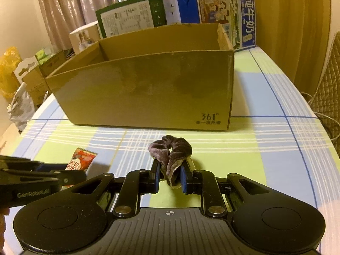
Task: Organize objects
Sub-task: 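Grasp the red candy packet with the left tool while the right tool grasps the brown scrunchie, then lift the candy packet and scrunchie up over the cardboard box with both tools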
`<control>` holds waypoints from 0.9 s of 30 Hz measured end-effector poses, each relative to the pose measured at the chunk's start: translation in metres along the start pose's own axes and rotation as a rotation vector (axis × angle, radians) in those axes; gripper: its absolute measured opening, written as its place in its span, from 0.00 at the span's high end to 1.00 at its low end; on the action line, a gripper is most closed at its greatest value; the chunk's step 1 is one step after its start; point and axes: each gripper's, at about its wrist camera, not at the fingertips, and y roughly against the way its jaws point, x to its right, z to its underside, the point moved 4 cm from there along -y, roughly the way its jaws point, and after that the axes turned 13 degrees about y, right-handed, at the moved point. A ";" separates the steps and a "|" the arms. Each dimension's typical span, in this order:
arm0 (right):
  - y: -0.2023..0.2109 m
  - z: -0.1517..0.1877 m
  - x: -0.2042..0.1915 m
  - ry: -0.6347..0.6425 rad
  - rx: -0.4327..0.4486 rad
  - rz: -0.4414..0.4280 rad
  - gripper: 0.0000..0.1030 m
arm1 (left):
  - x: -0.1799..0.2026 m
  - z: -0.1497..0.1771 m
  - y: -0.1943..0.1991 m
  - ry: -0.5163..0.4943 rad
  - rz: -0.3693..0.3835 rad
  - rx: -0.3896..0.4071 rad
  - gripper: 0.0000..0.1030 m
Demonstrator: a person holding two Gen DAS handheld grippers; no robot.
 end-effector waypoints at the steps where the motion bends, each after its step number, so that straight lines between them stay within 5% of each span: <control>1: 0.007 0.002 -0.001 -0.007 0.002 0.002 0.85 | 0.000 0.003 0.005 0.008 0.000 -0.004 0.77; 16: 0.113 0.014 -0.034 -0.027 0.048 -0.004 0.84 | -0.002 0.037 0.102 0.022 -0.002 0.037 0.77; 27: 0.149 0.016 -0.052 0.009 0.047 0.002 0.84 | 0.007 0.045 0.144 0.011 0.012 0.080 0.77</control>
